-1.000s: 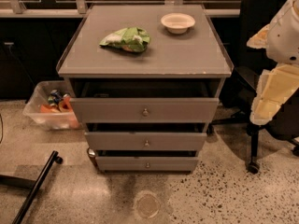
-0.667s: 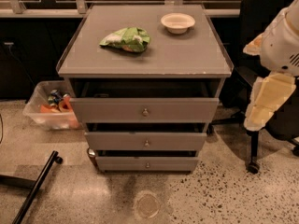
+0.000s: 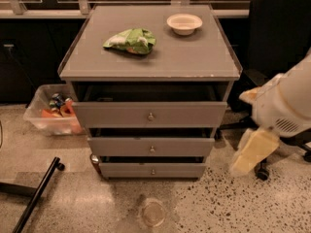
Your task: Open bottom drawer
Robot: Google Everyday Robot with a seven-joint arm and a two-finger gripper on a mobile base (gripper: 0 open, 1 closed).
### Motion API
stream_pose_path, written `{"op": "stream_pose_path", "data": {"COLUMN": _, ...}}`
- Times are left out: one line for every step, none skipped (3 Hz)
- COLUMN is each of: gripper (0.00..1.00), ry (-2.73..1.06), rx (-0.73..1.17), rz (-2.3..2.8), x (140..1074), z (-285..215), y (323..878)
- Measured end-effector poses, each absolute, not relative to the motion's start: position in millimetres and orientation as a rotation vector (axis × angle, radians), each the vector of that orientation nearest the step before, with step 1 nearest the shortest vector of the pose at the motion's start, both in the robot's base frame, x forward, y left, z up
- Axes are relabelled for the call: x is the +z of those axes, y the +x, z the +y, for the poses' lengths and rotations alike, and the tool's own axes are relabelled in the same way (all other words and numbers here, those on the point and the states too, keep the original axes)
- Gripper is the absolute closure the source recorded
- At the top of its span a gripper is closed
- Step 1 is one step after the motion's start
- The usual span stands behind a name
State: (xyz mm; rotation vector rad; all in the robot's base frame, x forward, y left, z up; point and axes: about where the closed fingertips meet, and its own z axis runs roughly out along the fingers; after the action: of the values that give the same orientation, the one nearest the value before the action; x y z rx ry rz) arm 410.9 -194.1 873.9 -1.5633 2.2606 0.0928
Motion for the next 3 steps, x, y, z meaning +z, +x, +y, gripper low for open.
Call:
{"op": "stream_pose_path", "data": {"gripper": 0.0, "ry": -1.413, "rx": 0.185, "rz": 2.275, "x": 827.6, "z": -177.3, "y": 381.9}}
{"op": "stream_pose_path", "data": {"gripper": 0.0, "ry": -1.325, "rx": 0.238, "rz": 2.339, "x": 759.4, "z": -151.2, "y": 366.1}}
{"op": "stream_pose_path", "data": {"gripper": 0.0, "ry": -1.245, "rx": 0.238, "rz": 2.392, "x": 732.2, "z": -152.2, "y": 357.7}}
